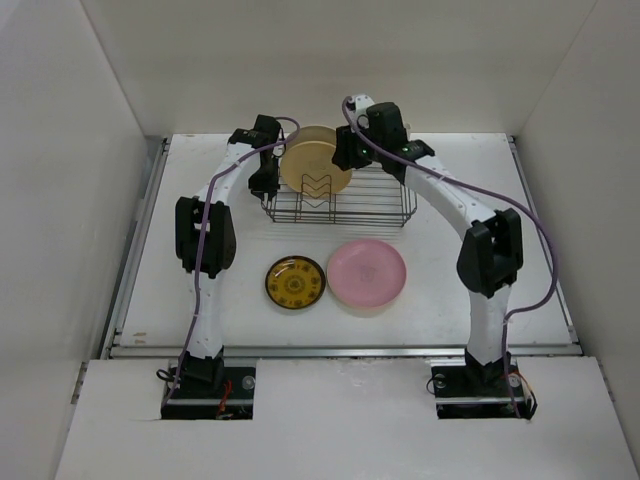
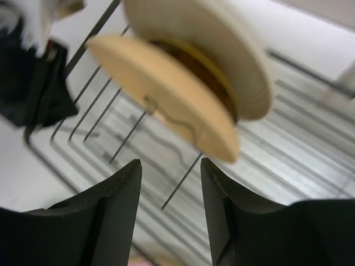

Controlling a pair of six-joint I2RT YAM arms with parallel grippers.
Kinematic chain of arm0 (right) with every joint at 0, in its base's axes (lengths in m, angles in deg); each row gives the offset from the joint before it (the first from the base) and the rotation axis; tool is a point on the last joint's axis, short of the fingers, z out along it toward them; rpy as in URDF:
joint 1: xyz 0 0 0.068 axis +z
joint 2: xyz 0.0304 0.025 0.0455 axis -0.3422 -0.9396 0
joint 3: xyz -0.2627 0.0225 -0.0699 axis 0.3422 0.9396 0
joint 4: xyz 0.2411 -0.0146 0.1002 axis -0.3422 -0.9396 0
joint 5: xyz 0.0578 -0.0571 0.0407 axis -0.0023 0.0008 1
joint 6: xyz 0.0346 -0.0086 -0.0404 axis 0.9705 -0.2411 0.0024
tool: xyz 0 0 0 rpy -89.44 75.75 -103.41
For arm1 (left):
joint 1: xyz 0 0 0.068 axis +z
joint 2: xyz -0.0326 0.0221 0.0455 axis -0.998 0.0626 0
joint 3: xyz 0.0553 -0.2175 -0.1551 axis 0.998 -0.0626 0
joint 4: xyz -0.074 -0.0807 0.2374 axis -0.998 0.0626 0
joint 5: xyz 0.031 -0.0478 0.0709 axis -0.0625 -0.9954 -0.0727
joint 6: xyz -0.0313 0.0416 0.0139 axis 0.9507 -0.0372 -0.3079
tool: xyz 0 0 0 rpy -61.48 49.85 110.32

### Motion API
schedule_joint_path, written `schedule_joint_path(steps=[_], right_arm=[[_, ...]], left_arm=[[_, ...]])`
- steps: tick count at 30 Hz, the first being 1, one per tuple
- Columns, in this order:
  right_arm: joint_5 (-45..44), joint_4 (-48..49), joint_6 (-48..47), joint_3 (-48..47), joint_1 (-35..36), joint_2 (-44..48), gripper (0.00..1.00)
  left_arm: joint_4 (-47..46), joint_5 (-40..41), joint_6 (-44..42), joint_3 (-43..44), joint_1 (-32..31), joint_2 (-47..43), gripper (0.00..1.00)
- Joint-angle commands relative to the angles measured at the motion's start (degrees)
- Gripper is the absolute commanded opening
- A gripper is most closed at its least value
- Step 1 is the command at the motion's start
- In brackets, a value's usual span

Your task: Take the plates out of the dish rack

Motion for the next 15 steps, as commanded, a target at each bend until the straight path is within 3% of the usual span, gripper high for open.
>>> schedule_joint_path(steps=[1, 9, 10, 11, 13, 15], right_arm=[[-8.84, 3.10, -0.33, -5.49, 1.32, -5.16, 0.52], [-13.67, 5.39, -0.86, -14.19, 1.32, -12.63, 0.52], [-13.68, 5.39, -0.86, -14.20, 1.32, -13.77, 0.49], [-13.68, 5.39, -1.38, -14.20, 1.32, -13.78, 0.37], [-15.07, 6.52, -1.39, -13.50, 1.32, -13.08, 0.26], [-16.22, 8.45, -2.35, -11.22, 1.32, -11.42, 0.28]], left_arm=[[2.49, 0.71, 1.19, -1.04, -0.80, -2.72, 0.00], [3.02, 0.19, 0.66, -0.51, -0.27, -1.05, 0.00], [3.02, 0.19, 0.66, -0.51, -0.27, -1.05, 0.00], [3.02, 0.19, 0.66, -0.51, -0.27, -0.53, 0.00], [3.02, 0.19, 0.66, -0.51, -0.27, -0.52, 0.00], [3.02, -0.52, 0.66, -0.51, -0.27, -0.52, 0.00]])
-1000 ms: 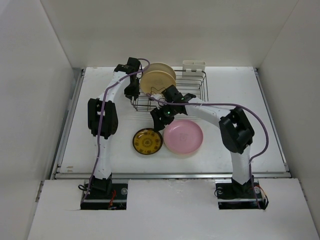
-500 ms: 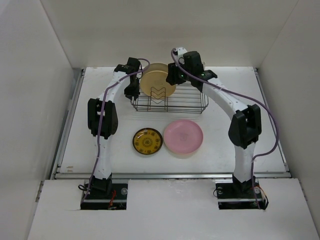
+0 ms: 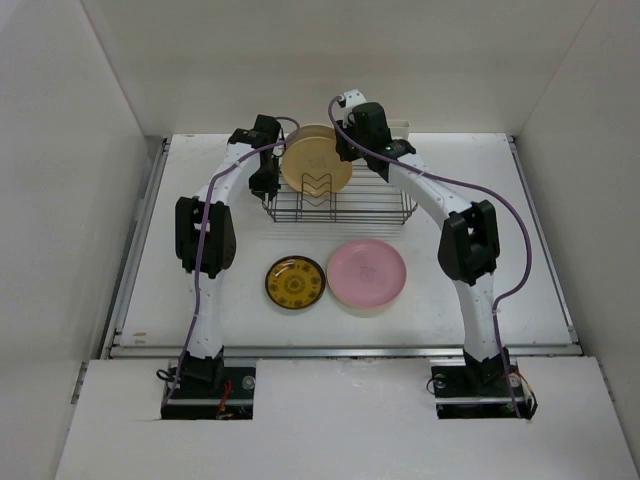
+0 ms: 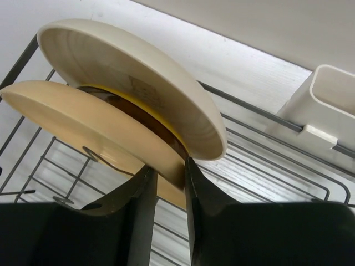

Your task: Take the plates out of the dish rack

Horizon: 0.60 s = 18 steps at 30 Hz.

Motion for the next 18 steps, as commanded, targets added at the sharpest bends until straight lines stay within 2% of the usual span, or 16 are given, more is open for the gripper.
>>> schedule_joint_path(steps=[1, 2, 3, 4, 6, 7, 8, 13, 15, 16, 18], right_arm=[[-2.74, 5.64, 0.18, 2.83, 0.88, 1.90, 0.32], [-2.74, 5.65, -0.52, 2.85, 0.88, 2.43, 0.38], [-2.74, 5.65, -1.14, 2.85, 0.88, 2.44, 0.40], [-1.61, 5.05, -2.10, 2.33, 0.88, 2.44, 0.37], [0.67, 5.04, -2.64, 2.33, 0.88, 2.44, 0.26], [1.47, 5.04, -2.64, 2.33, 0.88, 2.44, 0.07], [1.47, 5.04, -2.64, 2.85, 0.88, 2.44, 0.00], [0.34, 7.59, -2.64, 7.33, 0.88, 7.79, 0.00], [-2.02, 8.99, -3.16, 8.39, 0.88, 9.90, 0.00], [-4.30, 11.08, -3.77, 10.48, 0.88, 14.00, 0.00], [-5.72, 11.63, -3.78, 11.02, 0.88, 14.91, 0.00]], left_arm=[[3.17, 0.14, 0.46, -0.51, -0.29, -0.52, 0.00], [3.17, 0.14, 0.46, -0.51, -0.29, -0.52, 0.00], [3.17, 0.14, 0.46, -0.51, -0.29, -0.52, 0.00], [3.17, -0.38, 0.46, -0.51, -0.29, -0.52, 0.00], [3.17, -0.39, 0.46, -0.51, -0.29, -0.52, 0.00], [3.17, -0.39, 0.46, -0.51, -0.29, 0.00, 0.00], [3.17, -0.39, 0.46, -0.51, -0.29, 0.00, 0.00], [3.17, -0.39, 0.46, -0.51, -0.29, 0.00, 0.00], [3.17, -0.39, 0.98, -0.51, -0.29, 0.00, 0.00], [3.17, -0.39, 0.99, -0.51, -0.29, 0.00, 0.00], [3.17, -0.39, 0.99, -0.51, -0.29, 0.00, 0.00]])
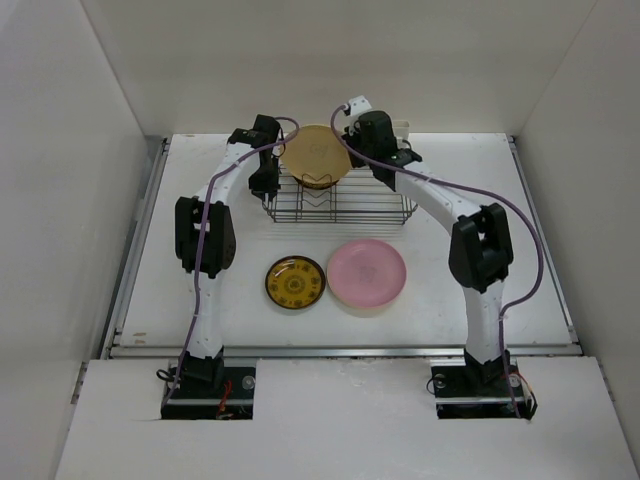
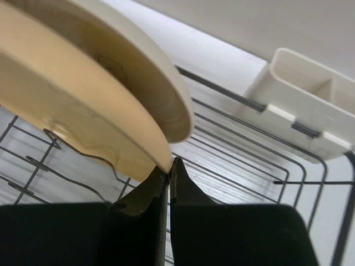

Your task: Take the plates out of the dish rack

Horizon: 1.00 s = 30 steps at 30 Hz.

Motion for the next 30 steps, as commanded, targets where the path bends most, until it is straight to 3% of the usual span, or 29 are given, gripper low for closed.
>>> schedule_joint_path(steps=[1, 10, 15, 17, 21, 22, 25, 28, 30], right_arm=[[-2.34, 6.84, 2.28, 1.08, 0.73, 10.91, 0.00], [-11.49, 5.53, 1.66, 4.42, 0.73, 15.31, 0.00], [-10.53, -5.26, 3.50, 5.83, -0.58, 19.43, 0.00], [-6.07, -9.74, 5.00, 8.02, -2.07, 21.46, 0.00], [21.47, -21.94, 5.53, 16.36, -7.95, 26.74, 0.00], [24.86, -24.50, 5.01, 17.42, -8.49, 26.74, 0.00], [31.02, -34.24, 2.98, 21.72, -8.50, 26.14, 0.00], [35.43, -36.13, 2.28, 29.70, -8.50, 26.65, 0.00], [33.79, -36.13, 4.89, 32.98, -8.50, 28.41, 0.00]], left_arm=[[2.95, 0.11, 0.73, -0.51, -0.42, -0.02, 0.00], [2.95, 0.64, 0.73, -0.51, -0.42, -0.02, 0.00], [2.95, 0.64, 0.73, 0.02, -0.42, -0.02, 0.00], [2.95, 0.64, 0.73, 0.02, -0.42, -0.54, 0.00], [2.95, 0.64, 0.20, 0.02, -0.42, -0.54, 0.00], [2.95, 0.64, 0.20, 0.02, -0.42, -0.54, 0.00], [3.47, 0.03, 0.20, 0.63, -0.42, -0.54, 0.00], [3.48, 0.03, 0.20, 0.63, -0.42, -0.02, 0.00], [3.48, 0.03, 0.20, 0.63, -0.42, -0.02, 0.00]])
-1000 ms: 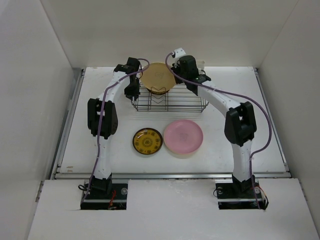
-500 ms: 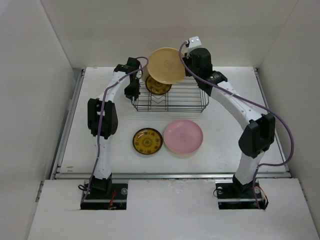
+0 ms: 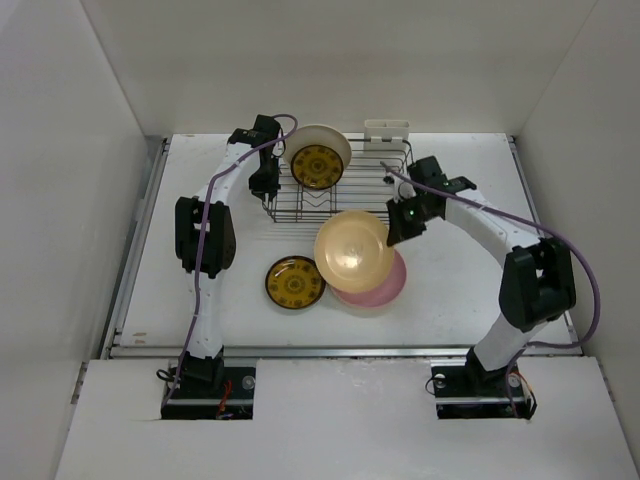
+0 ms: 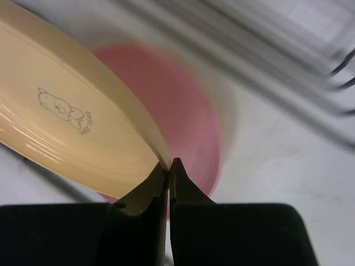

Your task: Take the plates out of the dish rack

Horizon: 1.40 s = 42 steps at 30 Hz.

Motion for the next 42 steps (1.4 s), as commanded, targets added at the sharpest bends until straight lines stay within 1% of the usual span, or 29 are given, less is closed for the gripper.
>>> schedule_joint_path(steps=[1, 3, 4, 5, 6, 7, 8, 11, 16, 22, 24, 25, 26, 29, 30, 32, 33, 34, 36, 37, 39, 40, 41, 42], right_arm=[[5.87, -5.40, 2.22, 4.79, 0.77, 2.97, 0.00], [4.19, -5.92, 2.75, 6.99, 0.77, 3.59, 0.00], [3.58, -5.93, 3.36, 7.00, 0.77, 3.59, 0.03], [2.18, -6.45, 3.37, 7.52, 0.77, 3.59, 0.10], [0.95, -6.45, 4.50, 7.53, 0.77, 3.59, 0.25], [-0.28, -6.45, 5.12, 7.53, 0.77, 3.59, 0.56], [-1.25, -7.24, 5.65, 7.53, 0.77, 3.59, 0.63], [-3.98, -7.24, 6.26, 6.83, 0.77, 3.59, 0.71], [-10.74, -7.24, 7.59, 4.55, 0.77, 5.87, 0.71], [-11.90, -6.72, 8.11, 4.63, 0.77, 5.35, 0.70], [-11.90, -6.72, 8.12, 2.26, 1.29, 5.35, 0.68], [-11.90, -5.58, 8.12, 0.95, 1.82, 5.87, 0.68], [-11.90, -2.62, 8.12, -2.28, 2.61, 6.40, 0.68], [-11.90, 4.77, 8.12, -7.66, 3.14, 7.02, 0.67], [-11.38, 11.15, 8.12, -10.90, 3.14, 4.84, 0.66], [-10.67, 17.16, 8.12, -14.43, 3.14, 1.24, 0.63], [-9.45, 20.41, 7.51, -19.67, 3.14, -1.22, 0.63], [-8.83, 20.96, 6.98, -22.94, 3.14, -6.99, 0.63], [-7.69, 20.97, 5.22, -29.70, 3.14, -13.25, 0.62], [-5.33, 18.88, 4.52, -37.48, 3.14, -19.64, 0.62], [-1.98, 16.50, 3.20, -44.91, 3.14, -25.56, 0.61], [1.34, 15.44, 3.19, -50.60, 3.14, -28.03, 0.61], [2.68, 15.43, 3.19, -52.13, 3.14, -31.45, 0.61], [3.48, 16.13, 3.19, -52.67, 3.75, -32.44, 0.61]], left_arm=[[3.32, 0.53, 0.09, 0.61, -0.38, -0.54, 0.00], [3.32, 0.53, -0.44, 0.61, -0.38, -0.54, 0.00], [3.32, 0.53, -0.44, 0.61, -0.38, -0.54, 0.00], [3.32, 0.53, -0.44, 0.61, -0.38, -0.54, 0.00], [3.32, 0.53, -0.44, 0.61, -0.38, -0.54, 0.00], [3.32, 0.53, -0.44, 0.61, -0.38, -0.54, 0.00], [3.32, 0.53, -0.44, 0.61, -0.38, -0.54, 0.00], [3.32, 0.53, -0.44, 0.61, -0.38, -0.54, 0.00], [3.32, 0.53, -0.44, 0.61, -0.38, -1.07, 0.00], [3.32, 0.53, -0.44, 0.61, -0.38, -1.07, 0.00], [3.32, 0.53, -0.44, 0.61, -0.38, -0.55, 0.00], [3.32, 0.53, -0.44, 0.61, -0.38, -0.54, 0.00], [3.32, 0.53, -0.44, 0.61, -0.38, -0.54, 0.00], [3.32, 0.53, -0.44, 1.22, -0.38, -0.02, 0.00], [3.32, 0.01, -0.44, 1.23, -0.38, -0.02, 0.00], [3.85, 0.00, -0.44, 1.76, -0.38, -0.02, 0.00], [3.85, 0.00, -0.44, 1.76, -0.38, -0.02, 0.00], [3.85, 0.00, -0.44, 1.76, -0.38, -0.02, 0.00], [3.85, 0.00, -0.44, 1.76, -0.38, -0.02, 0.00], [3.85, 0.00, -0.44, 1.76, -0.38, -0.02, 0.00], [3.85, 0.00, -0.96, 1.76, -0.38, -0.02, 0.00], [3.85, 0.70, -0.96, 1.76, -0.38, -0.02, 0.00], [3.85, 0.71, -0.96, 1.76, -0.38, -0.02, 0.00], [3.85, 1.32, -1.49, 1.76, -0.38, -0.02, 0.00]])
